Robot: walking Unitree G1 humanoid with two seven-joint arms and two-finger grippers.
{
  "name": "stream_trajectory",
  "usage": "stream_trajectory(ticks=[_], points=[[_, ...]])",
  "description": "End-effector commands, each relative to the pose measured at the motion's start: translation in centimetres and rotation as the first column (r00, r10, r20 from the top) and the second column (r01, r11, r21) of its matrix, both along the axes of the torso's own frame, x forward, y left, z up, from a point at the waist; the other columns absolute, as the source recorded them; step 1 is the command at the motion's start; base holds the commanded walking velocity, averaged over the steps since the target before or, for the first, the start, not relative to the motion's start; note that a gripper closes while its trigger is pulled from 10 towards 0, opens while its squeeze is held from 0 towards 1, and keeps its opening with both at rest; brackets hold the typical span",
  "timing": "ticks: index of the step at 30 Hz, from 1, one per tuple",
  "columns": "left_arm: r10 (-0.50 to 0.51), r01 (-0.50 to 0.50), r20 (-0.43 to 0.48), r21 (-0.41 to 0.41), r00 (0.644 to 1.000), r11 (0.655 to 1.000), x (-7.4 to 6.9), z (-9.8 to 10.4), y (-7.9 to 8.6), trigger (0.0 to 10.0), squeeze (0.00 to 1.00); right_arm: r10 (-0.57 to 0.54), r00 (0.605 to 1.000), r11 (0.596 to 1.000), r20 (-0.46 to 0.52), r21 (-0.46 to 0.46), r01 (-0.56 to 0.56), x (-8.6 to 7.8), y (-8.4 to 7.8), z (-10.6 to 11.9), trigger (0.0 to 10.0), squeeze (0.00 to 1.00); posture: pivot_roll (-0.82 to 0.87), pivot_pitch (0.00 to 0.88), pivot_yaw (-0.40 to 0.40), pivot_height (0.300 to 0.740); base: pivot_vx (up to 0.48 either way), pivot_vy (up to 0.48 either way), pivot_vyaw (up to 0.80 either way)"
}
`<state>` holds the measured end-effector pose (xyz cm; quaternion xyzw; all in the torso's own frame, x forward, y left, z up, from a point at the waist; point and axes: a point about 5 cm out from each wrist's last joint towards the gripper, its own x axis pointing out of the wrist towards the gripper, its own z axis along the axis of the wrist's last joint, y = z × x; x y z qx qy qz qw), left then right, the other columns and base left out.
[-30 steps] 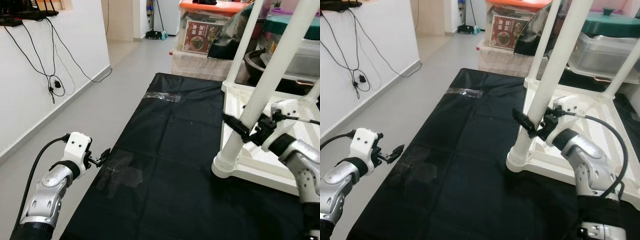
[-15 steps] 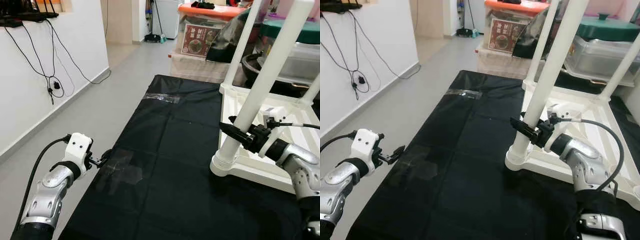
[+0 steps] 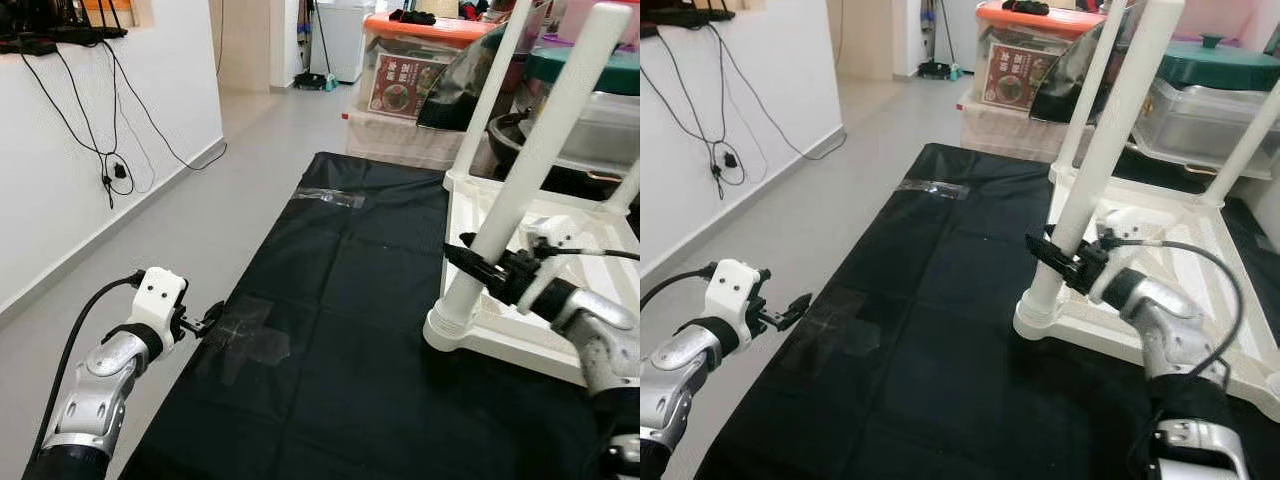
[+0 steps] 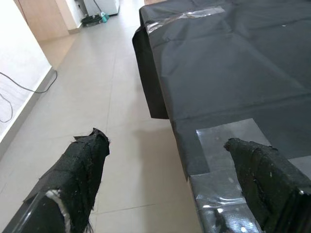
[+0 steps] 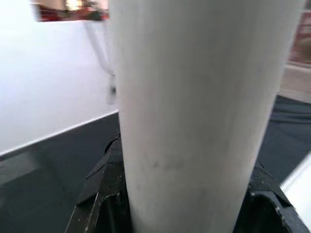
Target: Building children table
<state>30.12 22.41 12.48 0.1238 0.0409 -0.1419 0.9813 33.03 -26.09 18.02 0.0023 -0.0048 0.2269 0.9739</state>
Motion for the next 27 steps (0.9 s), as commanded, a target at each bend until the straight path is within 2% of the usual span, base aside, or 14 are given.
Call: stream_trajectory(ticks=[1, 2, 4, 5, 7, 11, 13, 18, 21, 22, 23, 25, 26, 27], points=[[-0.005, 0.005, -0.005, 0.006, 1.0, 1.0, -0.2, -0.3, -0.1, 10.0, 0.0, -0.346, 0.929, 0.938, -0.13, -0.074, 0.339, -0.1, -1.2, -2.5, 0.0, 0.0, 0.12, 0.0, -0.085, 0.74, 0.0, 0.0, 0.0], [-0.005, 0.005, -0.005, 0.006, 1.0, 1.0, -0.2, -0.3, -0.1, 10.0, 0.0, -0.346, 0.929, 0.938, -0.13, -0.074, 0.339, -0.1, -1.2, -2.5, 0.0, 0.0, 0.12, 0.0, -0.085, 0.74, 0.0, 0.0, 0.0], [-0.002, 0.002, -0.006, 0.003, 1.0, 1.0, -0.4, -0.3, -0.1, 10.0, 0.0, -0.601, 0.778, 0.797, -0.183, -0.068, 0.6, -0.6, -1.3, -3.4, 0.0, 0.0, 0.12, 0.0, -0.082, 0.74, 0.0, 0.0, 0.0], [-0.002, 0.002, -0.006, 0.003, 1.0, 1.0, -0.4, -0.3, -0.1, 10.0, 0.0, -0.601, 0.778, 0.797, -0.183, -0.068, 0.6, -0.6, -1.3, -3.4, 0.0, 0.0, 0.12, 0.0, -0.082, 0.74, 0.0, 0.0, 0.0], [0.001, 0.0, -0.012, 0.002, 1.0, 1.0, -0.5, -0.5, -0.1, 10.0, 0.0, -0.715, 0.655, 0.684, -0.244, -0.048, 0.728, -2.0, 0.3, -4.8, 0.0, 0.0, 0.12, 0.0, -0.075, 0.74, 0.0, 0.0, 0.0], [0.01, -0.01, -0.011, -0.005, 1.0, 1.0, -0.5, -0.4, -0.1, 10.0, 0.0, -0.778, 0.575, 0.592, -0.253, 0.011, 0.806, -3.4, 3.6, -4.6, 0.0, 0.0, 0.12, 0.0, -0.076, 0.74, 0.0, 0.0, 0.0], [0.014, -0.014, -0.009, -0.007, 1.0, 1.0, -0.4, -0.4, -0.1, 10.0, 0.0, -0.79, 0.561, 0.571, -0.245, 0.035, 0.82, -3.6, 4.2, -4.2, 0.0, 0.0, 0.12, 0.0, -0.076, 0.74, 0.0, 0.0, 0.0], [0.014, -0.014, -0.009, -0.011, 1.0, 1.0, -0.5, -0.5, -0.2, 10.0, 0.0, -0.797, 0.569, 0.561, -0.2, 0.101, 0.822, -3.6, 5.9, -2.7, 0.0, 0.0, 0.12, 0.0, -0.074, 0.74, 0.0, 0.0, 0.0], [0.012, -0.012, -0.012, -0.011, 1.0, 1.0, -0.5, -0.6, -0.3, 10.0, 0.0, -0.772, 0.616, 0.612, -0.156, 0.081, 0.787, -3.7, 6.9, -2.1, 0.0, 0.0, 0.11, 0.0, -0.074, 0.74, 0.0, 0.0, 0.0], [0.013, -0.013, -0.015, -0.011, 1.0, 1.0, -0.5, -0.7, -0.3, 10.0, 0.0, -0.741, 0.655, 0.655, -0.152, 0.054, 0.754, -3.8, 7.4, -2.3, 0.0, 0.0, 0.11, 0.0, -0.075, 0.74, 0.0, 0.0, 0.0], [0.013, -0.013, -0.015, -0.011, 1.0, 1.0, -0.5, -0.7, -0.3, 10.0, 0.0, -0.741, 0.655, 0.655, -0.152, 0.054, 0.754, -3.8, 7.4, -2.3, 0.0, 0.0, 0.11, 0.0, -0.075, 0.74, 0.0, 0.0, 0.0], [0.012, -0.013, -0.018, -0.014, 1.0, 1.0, -0.4, -0.9, -0.4, 10.0, 0.0, -0.658, 0.737, 0.742, -0.158, 0.035, 0.67, -3.7, 8.3, -2.5, 0.0, 0.0, 0.1, 0.0, -0.08, 0.74, 0.0, 0.0, 0.0], [0.012, -0.013, -0.018, -0.014, 1.0, 1.0, -0.4, -0.9, -0.4, 10.0, 0.0, -0.658, 0.737, 0.742, -0.158, 0.035, 0.67, -3.7, 8.3, -2.5, 0.0, 0.0, 0.1, 0.0, -0.08, 0.74, 0.0, 0.0, 0.0], [0.01, -0.01, -0.019, -0.019, 1.0, 1.0, -0.4, -0.9, -0.7, 10.0, 0.0, -0.587, 0.794, 0.799, -0.159, 0.044, 0.6, -3.4, 8.7, -2.4, 0.0, 0.0, 0.1, 0.0, -0.081, 0.74, 0.0, 0.0, 0.0]])
